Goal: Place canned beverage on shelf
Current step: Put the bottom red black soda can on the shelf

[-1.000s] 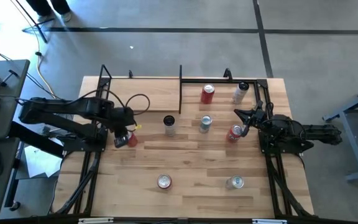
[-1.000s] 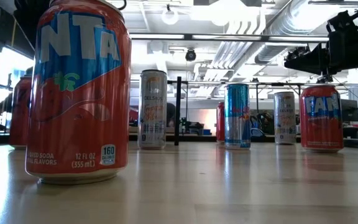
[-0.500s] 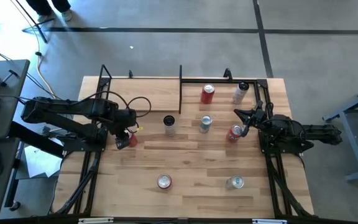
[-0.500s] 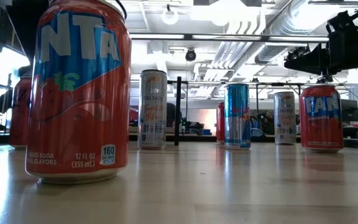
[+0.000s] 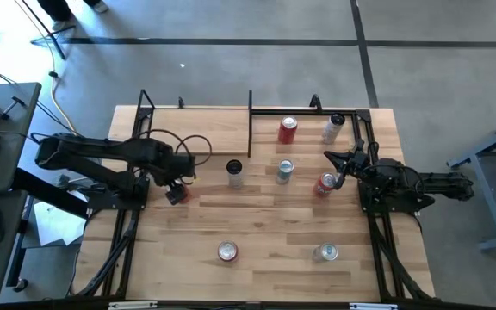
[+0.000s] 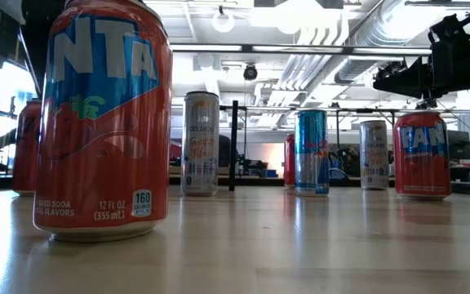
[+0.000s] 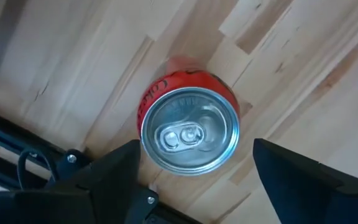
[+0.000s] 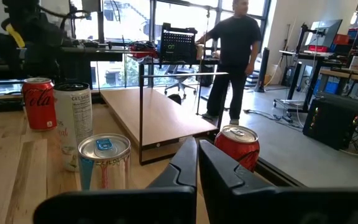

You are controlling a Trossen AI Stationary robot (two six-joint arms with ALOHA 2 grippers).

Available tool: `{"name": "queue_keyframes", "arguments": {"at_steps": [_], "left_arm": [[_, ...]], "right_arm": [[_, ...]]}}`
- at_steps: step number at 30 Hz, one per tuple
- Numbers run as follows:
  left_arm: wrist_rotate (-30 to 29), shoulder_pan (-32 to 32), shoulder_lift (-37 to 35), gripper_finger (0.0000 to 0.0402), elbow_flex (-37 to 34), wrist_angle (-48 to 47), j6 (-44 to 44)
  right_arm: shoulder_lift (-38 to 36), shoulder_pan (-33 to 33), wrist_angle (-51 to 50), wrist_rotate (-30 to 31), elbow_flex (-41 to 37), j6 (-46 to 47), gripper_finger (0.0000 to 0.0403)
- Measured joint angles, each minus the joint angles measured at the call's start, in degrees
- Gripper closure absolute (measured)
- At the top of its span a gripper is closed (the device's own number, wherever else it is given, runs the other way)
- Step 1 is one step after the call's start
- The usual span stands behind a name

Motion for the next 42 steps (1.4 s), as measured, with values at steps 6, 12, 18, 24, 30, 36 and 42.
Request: {"name": "queue_keyframes", "arguments": {"at_steps": [6, 12, 18, 24, 30, 36, 42], "left_arm": [[0.6, 0.3, 2.9, 0.0096, 0.0, 0.2, -2.5], [0.9, 1.1, 3.7, 0.0097, 0.0, 0.8, -4.1], [1.4, 1.4, 4.0, 0.0117, -0.9, 1.2, -4.5], [2.2, 4.0, 4.0, 0.0156, -0.9, 1.7, -2.4], [3.8, 8.5, 4.0, 0.0169, -0.7, 1.9, 2.3], [0.9, 13.5, 4.5, 0.0169, 4.5, 2.5, 8.2], [-0.7, 21.6, 8.4, 0.0169, 13.5, -1.2, 16.7]], "right_arm": [[0.0, 0.0, 0.0, 0.0, 0.0, 0.0, 0.0403], [0.0, 0.0, 0.0, 0.0, 0.0, 0.0, 0.0403], [0.0, 0.0, 0.0, 0.0, 0.0, 0.0, 0.0403], [0.0, 0.0, 0.0, 0.0, 0.0, 0.0, 0.0403], [0.0, 0.0, 0.0, 0.0, 0.0, 0.0, 0.0403], [0.0, 0.0, 0.0, 0.0, 0.0, 0.0, 0.0403], [0.0, 0.0, 0.0, 0.0, 0.0, 0.0, 0.0403]]}}
